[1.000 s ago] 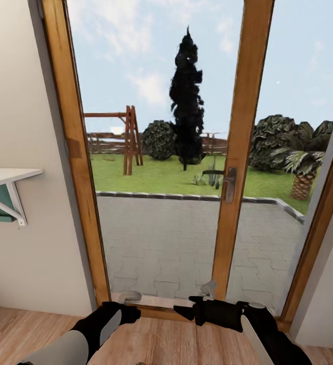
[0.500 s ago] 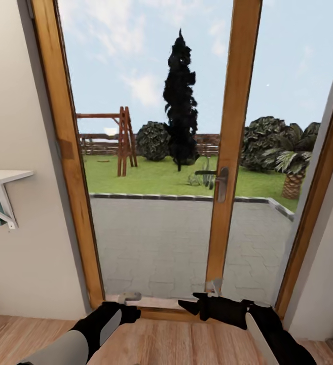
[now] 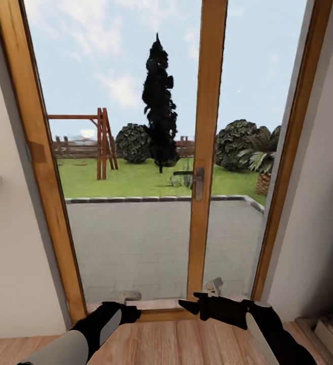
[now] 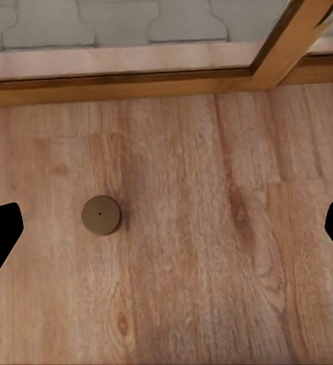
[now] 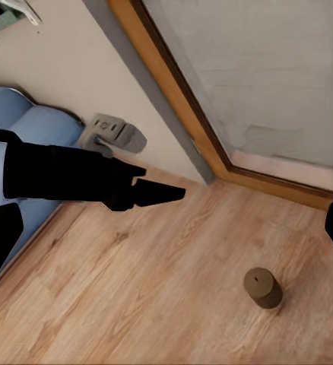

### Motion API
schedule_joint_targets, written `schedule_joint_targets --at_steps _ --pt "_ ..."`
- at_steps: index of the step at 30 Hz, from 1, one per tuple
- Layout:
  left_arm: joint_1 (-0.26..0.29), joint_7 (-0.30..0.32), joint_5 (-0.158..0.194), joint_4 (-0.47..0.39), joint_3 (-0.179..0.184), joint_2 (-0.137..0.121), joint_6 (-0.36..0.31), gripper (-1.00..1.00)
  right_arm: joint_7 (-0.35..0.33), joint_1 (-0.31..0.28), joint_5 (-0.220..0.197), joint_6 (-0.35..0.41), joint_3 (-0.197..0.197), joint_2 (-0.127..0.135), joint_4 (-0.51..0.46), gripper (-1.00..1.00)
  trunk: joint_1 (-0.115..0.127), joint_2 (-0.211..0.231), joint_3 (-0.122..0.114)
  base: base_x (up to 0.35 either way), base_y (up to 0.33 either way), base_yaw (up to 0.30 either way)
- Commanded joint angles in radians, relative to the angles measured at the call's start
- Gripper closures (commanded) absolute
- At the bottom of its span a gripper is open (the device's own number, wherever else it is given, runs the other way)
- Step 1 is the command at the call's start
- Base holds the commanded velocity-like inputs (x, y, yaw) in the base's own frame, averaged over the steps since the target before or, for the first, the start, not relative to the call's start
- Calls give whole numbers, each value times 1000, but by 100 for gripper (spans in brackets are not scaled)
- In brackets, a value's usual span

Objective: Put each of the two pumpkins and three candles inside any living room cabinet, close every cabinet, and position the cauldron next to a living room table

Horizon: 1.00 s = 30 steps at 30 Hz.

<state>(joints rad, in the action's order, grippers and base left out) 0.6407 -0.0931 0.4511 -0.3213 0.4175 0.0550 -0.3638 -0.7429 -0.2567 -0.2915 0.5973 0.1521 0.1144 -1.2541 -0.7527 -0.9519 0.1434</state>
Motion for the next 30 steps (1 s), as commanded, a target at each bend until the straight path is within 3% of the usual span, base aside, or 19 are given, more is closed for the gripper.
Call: schedule_joint_targets --at_steps 1,30 --pt "1 -8 11 -3 7 -1 -4 -100 2 -1 -7 7 1 1 0 -100 0 -1 1 -7 0 -267" --pt "1 -9 11 -2 9 -1 -3 -100 2 -1 -8 7 1 1 1 -100 0 -1 -24 -24 0 -267"
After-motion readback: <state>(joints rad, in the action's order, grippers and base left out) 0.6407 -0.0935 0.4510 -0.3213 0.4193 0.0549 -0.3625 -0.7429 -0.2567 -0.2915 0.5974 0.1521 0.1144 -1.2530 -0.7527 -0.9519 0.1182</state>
